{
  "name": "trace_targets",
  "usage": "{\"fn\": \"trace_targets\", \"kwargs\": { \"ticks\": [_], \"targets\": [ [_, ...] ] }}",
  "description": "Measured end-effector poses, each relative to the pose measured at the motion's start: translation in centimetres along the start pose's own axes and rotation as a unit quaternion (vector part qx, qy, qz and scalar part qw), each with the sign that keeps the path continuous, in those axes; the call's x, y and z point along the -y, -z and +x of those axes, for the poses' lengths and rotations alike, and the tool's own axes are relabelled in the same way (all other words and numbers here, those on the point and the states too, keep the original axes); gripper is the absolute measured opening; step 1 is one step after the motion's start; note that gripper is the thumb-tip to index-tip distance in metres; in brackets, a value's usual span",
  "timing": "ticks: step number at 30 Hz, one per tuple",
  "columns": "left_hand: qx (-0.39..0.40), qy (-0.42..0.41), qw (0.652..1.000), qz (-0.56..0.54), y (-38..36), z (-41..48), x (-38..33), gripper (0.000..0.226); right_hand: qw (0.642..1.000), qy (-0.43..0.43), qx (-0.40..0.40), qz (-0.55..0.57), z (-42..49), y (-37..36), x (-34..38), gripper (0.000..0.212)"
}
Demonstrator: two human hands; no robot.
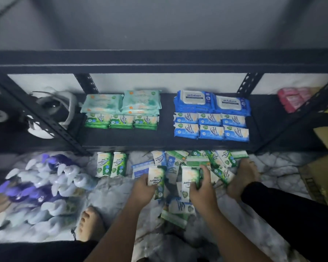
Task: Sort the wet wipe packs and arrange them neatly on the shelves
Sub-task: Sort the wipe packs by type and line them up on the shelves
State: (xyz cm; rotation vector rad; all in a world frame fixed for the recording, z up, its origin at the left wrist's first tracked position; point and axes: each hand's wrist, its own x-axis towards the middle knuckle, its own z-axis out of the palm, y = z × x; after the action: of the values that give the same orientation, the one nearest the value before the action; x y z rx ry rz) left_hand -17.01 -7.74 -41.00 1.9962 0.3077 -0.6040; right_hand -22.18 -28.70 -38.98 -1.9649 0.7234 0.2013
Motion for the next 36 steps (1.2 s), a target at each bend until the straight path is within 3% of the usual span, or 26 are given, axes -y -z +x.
{"fn": "trace_targets", "kwargs": {
  "ticks": [4, 9, 17, 22, 30, 34, 36],
  "targets": [
    [-0.010, -0.026, 1.000, -0.002, 3.9, -1.8, 1.4, 0.090, 0.995, 0.045, 0.081, -0.029, -1.8, -3.0, 2.1, 0.053],
    [-0.064, -0.012, 0.997, 0.038, 9.4, -3.1, 3.5, 0.071, 0.988, 0.056, 0.143, -0.026, -2.1, -8.3, 4.7, 0.050],
    [-0.103, 0.064, 0.986, 0.116, 14.9, -1.3, 7.5, 0.065, 0.984, 0.004, 0.177, -0.030, -0.4, -16.3, 5.6, 0.054],
    [-0.148, 0.114, 0.975, 0.124, 15.7, 3.1, 10.4, 0.082, 0.984, -0.002, 0.165, -0.071, 1.0, -21.3, 4.8, 0.052],
    [-0.140, 0.148, 0.957, 0.208, 15.2, 7.2, 13.7, 0.075, 0.974, 0.016, 0.184, -0.128, 3.3, -27.9, 3.5, 0.052],
    [-0.173, 0.117, 0.948, 0.239, 14.7, 7.7, 14.8, 0.050, 0.973, 0.011, 0.202, -0.112, 4.0, -30.2, 3.2, 0.053],
    [-0.193, 0.105, 0.947, 0.234, 14.3, 7.8, 15.2, 0.056, 0.975, 0.014, 0.190, -0.113, 4.1, -31.1, 2.9, 0.051]
  ]
}}
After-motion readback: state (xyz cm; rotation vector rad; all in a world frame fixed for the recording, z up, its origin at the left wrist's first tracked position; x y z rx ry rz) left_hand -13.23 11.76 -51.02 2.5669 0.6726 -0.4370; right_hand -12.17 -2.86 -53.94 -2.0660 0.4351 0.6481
